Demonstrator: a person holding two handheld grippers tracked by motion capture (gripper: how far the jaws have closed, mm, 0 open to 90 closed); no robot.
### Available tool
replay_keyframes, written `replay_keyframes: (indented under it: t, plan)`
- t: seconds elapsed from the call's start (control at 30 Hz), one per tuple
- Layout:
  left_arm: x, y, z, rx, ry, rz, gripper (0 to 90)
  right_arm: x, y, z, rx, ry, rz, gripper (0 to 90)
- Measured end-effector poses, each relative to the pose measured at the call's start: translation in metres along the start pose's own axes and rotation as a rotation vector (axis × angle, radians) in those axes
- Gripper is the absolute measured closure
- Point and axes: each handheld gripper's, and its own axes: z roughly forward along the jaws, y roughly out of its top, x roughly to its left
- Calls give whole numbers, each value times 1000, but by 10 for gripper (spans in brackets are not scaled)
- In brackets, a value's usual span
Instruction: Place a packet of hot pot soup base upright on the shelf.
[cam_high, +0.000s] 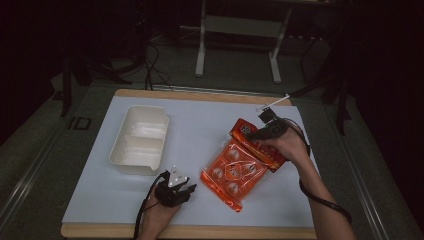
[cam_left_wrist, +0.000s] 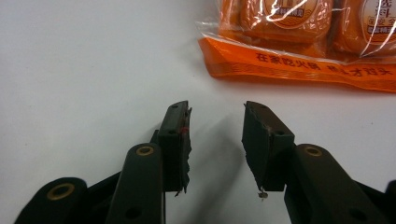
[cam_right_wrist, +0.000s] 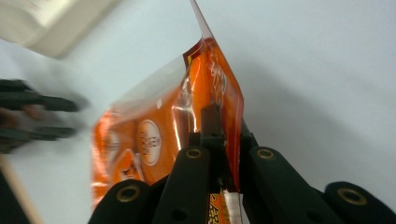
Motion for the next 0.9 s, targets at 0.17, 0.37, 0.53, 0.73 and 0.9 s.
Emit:
replay_keyframes:
  t: [0.17, 0.37, 0.53, 0.73, 0.9]
  plan:
    - [0, 0, 0, -6, 2, -5, 612, 7, 7, -19, -74, 69, 15, 898]
    - [0, 0, 0, -4, 2, -1, 612, 19, 16, -31, -122, 67, -12, 898]
    - [0, 0, 0, -8, 1, -3, 612, 27, 24, -34, -139, 50, -32, 898]
    - [0, 0, -1, -14, 2, -5, 611, 35, 32, -35, -152, 36, -47, 898]
    - [0, 0, -1, -13, 1, -5, 610, 39, 35, -35, -168, 32, -54, 897]
